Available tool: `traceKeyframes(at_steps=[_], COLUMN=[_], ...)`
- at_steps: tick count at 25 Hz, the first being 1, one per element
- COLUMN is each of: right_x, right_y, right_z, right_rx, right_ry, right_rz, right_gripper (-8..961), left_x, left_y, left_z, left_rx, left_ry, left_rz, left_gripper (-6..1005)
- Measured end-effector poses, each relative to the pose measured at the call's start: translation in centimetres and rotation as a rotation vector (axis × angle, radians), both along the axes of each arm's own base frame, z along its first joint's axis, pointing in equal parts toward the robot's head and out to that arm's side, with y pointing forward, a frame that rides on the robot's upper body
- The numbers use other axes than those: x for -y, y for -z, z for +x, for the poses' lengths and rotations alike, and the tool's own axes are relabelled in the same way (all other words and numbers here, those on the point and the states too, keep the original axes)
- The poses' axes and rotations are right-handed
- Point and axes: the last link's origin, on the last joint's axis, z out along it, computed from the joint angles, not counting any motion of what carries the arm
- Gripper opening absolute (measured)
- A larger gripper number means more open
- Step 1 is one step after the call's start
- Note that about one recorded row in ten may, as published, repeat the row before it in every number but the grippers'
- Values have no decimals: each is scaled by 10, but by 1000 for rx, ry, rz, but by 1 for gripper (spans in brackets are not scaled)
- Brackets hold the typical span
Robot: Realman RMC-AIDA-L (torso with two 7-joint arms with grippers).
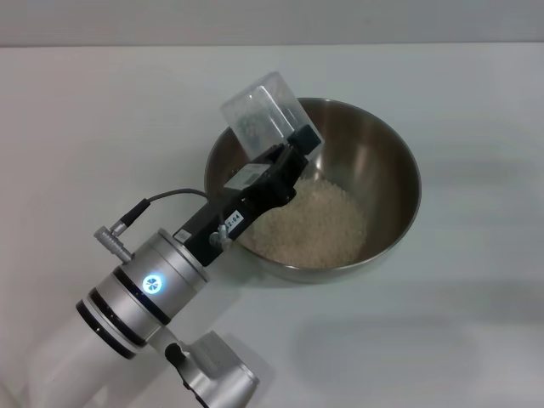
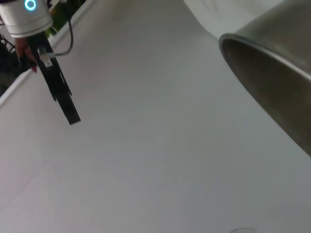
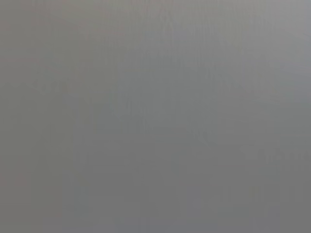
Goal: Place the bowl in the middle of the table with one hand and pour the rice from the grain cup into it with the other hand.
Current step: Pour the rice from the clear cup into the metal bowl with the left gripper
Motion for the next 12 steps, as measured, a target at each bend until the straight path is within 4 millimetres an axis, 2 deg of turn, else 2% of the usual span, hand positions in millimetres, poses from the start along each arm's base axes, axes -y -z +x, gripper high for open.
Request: traceKeyframes(at_steps=[12], right_x=[2], right_y=[0], right_z=[-1], right_rx=[-2], right_ry=[-10], right_rz=[6], right_gripper=[404], left_x=[0], left_y=[1], left_z=[-6], left_rx=[28], left_ry=[-54], left_rz=[-44], left_gripper=[26])
